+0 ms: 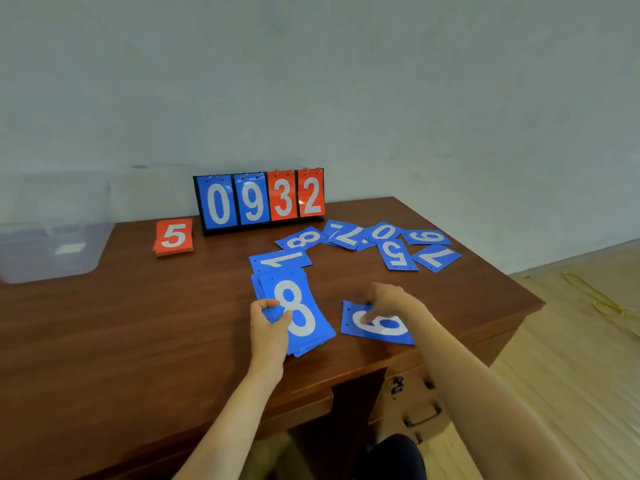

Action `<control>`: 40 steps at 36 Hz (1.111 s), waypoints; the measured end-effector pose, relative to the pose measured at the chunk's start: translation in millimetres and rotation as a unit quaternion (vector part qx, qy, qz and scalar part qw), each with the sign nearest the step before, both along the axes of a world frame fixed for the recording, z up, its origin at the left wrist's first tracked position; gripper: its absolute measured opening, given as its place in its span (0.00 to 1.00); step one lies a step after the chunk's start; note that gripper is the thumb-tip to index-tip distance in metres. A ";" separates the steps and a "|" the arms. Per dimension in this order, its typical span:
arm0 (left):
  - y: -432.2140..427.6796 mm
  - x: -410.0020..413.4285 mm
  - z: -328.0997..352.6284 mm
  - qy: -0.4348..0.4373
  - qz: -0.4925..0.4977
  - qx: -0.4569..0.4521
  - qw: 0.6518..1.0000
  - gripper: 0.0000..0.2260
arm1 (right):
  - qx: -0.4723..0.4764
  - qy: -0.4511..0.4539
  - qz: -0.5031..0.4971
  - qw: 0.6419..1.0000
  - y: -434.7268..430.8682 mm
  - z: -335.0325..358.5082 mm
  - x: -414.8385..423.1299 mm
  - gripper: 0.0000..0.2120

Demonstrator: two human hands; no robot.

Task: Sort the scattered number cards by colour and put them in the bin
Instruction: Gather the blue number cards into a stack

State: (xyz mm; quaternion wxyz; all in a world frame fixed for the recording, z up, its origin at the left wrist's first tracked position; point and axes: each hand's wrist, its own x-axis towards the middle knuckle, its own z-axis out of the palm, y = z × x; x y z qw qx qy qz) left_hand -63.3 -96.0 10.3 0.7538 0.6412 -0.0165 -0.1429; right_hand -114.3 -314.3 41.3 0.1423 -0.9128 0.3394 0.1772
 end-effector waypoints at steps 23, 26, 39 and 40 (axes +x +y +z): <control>-38.7 -9.9 0.4 0.040 -0.044 -0.043 0.997 0.09 | 0.236 -0.512 -0.151 0.812 27.4 -12.0 2.5 0.03; -62.5 -15.6 4.9 0.032 -0.073 -0.057 0.995 0.12 | 0.225 -0.527 -0.166 0.802 20.1 -19.3 0.5 0.04; -181.9 1.6 -3.0 0.008 -0.131 0.015 0.991 0.11 | -0.012 -0.460 -0.152 0.875 -165.2 -38.8 -8.6 0.12; -189.3 4.4 -3.0 0.005 -0.133 0.018 0.991 0.10 | -0.027 -0.447 -0.144 0.883 -182.9 -43.0 -7.0 0.12</control>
